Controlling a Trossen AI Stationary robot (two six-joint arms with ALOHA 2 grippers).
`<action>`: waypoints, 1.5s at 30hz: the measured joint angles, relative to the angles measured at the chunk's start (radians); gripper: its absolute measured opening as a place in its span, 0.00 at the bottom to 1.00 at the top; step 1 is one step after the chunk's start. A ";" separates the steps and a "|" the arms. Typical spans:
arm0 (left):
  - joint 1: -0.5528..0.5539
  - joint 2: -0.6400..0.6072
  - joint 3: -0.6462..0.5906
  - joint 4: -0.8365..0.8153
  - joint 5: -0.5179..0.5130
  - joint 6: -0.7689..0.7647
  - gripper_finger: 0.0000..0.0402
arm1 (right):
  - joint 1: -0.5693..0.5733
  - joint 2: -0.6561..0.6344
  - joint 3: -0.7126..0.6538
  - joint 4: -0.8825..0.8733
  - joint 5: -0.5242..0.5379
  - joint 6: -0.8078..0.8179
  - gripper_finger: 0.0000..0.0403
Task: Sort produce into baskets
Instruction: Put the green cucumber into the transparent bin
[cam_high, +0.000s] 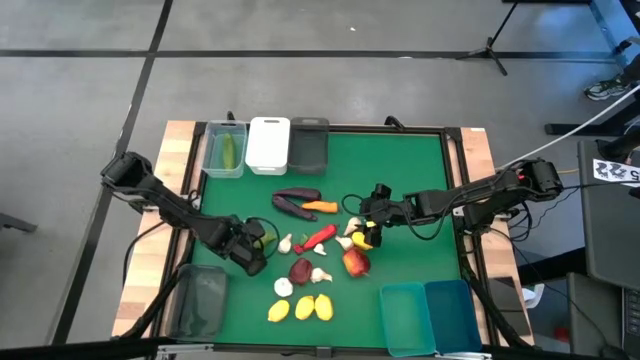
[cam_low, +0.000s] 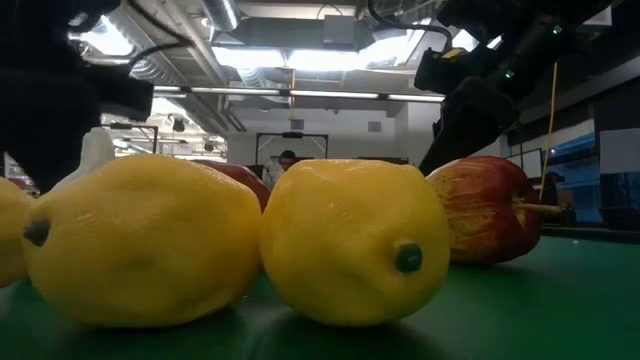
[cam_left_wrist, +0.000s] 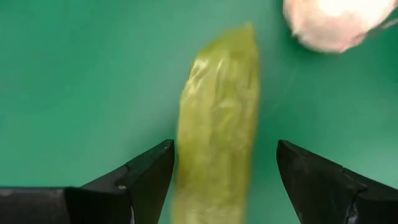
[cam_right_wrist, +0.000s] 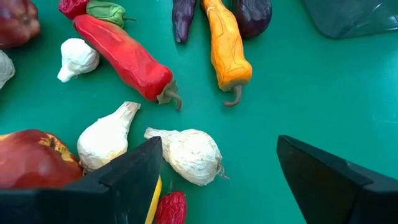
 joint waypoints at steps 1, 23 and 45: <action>0.000 0.000 -0.012 0.007 0.009 -0.004 0.69 | 0.000 0.000 0.000 0.000 0.000 0.000 0.79; 0.018 -0.002 -0.019 0.045 0.034 -0.231 0.36 | 0.000 0.000 0.000 0.000 0.002 0.000 0.79; 0.493 -0.391 0.012 -0.068 -0.338 -0.053 0.39 | 0.000 0.008 0.000 0.004 0.010 0.000 0.79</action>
